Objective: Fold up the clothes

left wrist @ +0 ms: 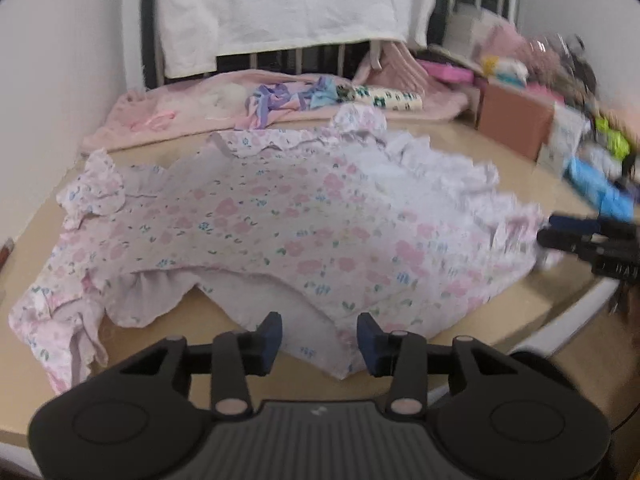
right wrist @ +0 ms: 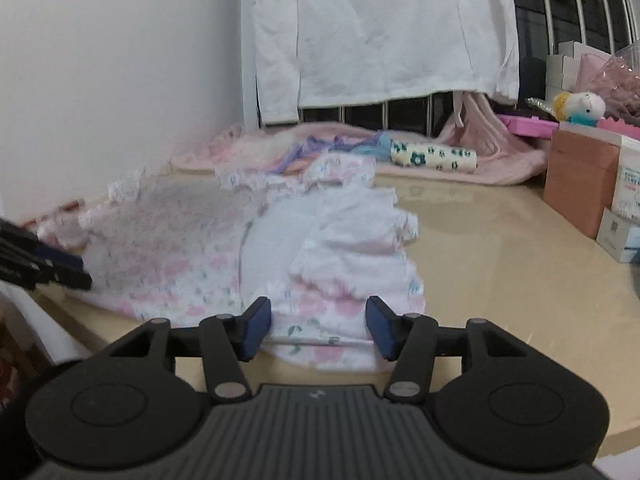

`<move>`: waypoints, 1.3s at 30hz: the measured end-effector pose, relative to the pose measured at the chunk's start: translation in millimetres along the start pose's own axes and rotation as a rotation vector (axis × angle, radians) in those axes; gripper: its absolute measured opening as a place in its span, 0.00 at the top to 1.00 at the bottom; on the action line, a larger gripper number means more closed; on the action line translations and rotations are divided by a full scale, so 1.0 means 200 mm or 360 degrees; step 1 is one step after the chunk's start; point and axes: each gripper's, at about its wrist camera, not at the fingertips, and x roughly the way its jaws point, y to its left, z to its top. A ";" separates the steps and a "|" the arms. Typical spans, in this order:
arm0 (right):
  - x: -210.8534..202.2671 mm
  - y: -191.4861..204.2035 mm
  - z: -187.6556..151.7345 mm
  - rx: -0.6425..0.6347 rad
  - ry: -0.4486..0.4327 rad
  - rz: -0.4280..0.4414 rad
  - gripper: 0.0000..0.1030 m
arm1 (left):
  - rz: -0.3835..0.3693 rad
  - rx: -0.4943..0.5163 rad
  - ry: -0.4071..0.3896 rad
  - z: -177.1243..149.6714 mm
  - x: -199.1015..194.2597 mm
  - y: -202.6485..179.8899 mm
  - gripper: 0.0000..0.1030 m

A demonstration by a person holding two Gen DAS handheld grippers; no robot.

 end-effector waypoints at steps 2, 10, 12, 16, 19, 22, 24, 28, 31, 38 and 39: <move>0.05 0.01 0.01 0.0027 0.0016 0.0036 0.80 | -0.0086 -0.0029 -0.0014 0.02 0.01 -0.02 0.60; 0.15 0.00 0.01 0.0008 0.0048 -0.0289 0.83 | 0.0036 0.0112 -0.0003 -0.05 0.04 -0.11 0.60; 0.12 -0.05 0.07 0.0032 0.0026 -0.0329 0.80 | 0.0032 0.0081 0.0004 -0.05 0.03 -0.08 0.61; 0.09 -0.05 0.16 -0.0061 0.0017 -0.0198 0.65 | -0.0099 -0.0161 0.0038 0.01 0.02 0.02 0.60; 0.08 0.03 0.20 -0.0252 0.0041 0.0083 0.60 | -0.0209 -0.0139 -0.0112 0.02 -0.07 0.05 0.58; 0.10 0.12 0.19 -0.0463 0.0085 0.0366 0.46 | -0.0397 0.0154 -0.0230 -0.04 -0.13 0.05 0.34; 0.14 0.17 0.12 -0.0561 0.0155 0.0484 0.46 | -0.0427 0.0333 -0.0242 -0.07 -0.13 0.04 0.35; 0.18 0.20 0.06 -0.0659 0.0225 0.0575 0.46 | -0.0469 0.0449 -0.0164 -0.07 -0.10 0.08 0.50; 0.19 0.21 0.04 -0.0707 0.0257 0.0603 0.46 | -0.0503 0.0521 -0.0135 -0.08 -0.08 0.10 0.59; 0.17 0.15 0.03 -0.0635 0.0291 0.0647 0.65 | -0.0525 0.0557 -0.0123 -0.14 -0.04 0.17 0.75; 0.17 0.14 0.03 -0.0621 0.0295 0.0652 0.69 | -0.0525 0.0561 -0.0130 -0.14 -0.04 0.17 0.82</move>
